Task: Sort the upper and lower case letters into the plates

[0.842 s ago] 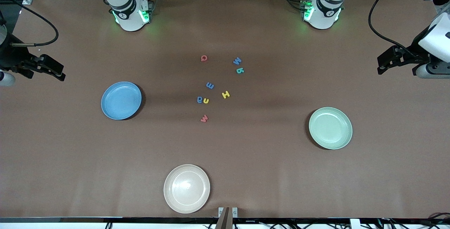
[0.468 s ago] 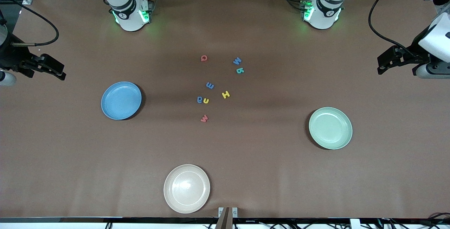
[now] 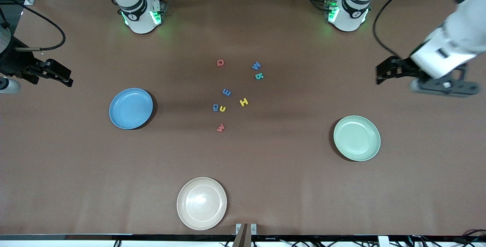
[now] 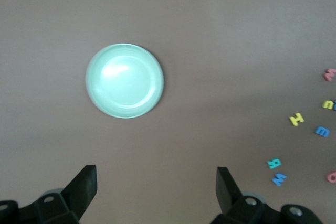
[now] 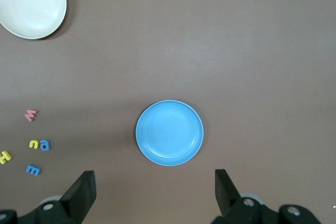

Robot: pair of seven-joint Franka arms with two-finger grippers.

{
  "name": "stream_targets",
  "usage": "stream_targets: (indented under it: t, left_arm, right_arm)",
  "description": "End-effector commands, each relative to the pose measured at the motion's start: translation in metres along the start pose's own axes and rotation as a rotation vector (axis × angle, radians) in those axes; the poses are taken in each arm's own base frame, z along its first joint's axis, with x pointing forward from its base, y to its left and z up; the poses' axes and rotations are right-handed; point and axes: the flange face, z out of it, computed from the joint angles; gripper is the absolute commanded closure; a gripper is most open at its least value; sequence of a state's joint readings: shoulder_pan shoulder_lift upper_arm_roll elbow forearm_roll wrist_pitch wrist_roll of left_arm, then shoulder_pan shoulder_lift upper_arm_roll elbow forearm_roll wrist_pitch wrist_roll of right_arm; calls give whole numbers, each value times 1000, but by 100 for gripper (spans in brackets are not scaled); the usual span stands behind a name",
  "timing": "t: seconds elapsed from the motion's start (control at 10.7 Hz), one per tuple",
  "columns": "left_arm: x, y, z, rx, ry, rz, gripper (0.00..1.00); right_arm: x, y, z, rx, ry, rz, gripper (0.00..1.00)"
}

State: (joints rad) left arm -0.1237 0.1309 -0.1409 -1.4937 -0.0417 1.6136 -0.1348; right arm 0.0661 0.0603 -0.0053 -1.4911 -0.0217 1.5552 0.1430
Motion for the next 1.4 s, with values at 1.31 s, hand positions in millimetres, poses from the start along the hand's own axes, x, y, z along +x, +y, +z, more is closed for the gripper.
stream_targets:
  t: [1.31]
  left_arm:
    - [-69,222,211,-22,-45,-245,0]
  right_arm:
    - [11,-29,45,-9,-59,-35,0]
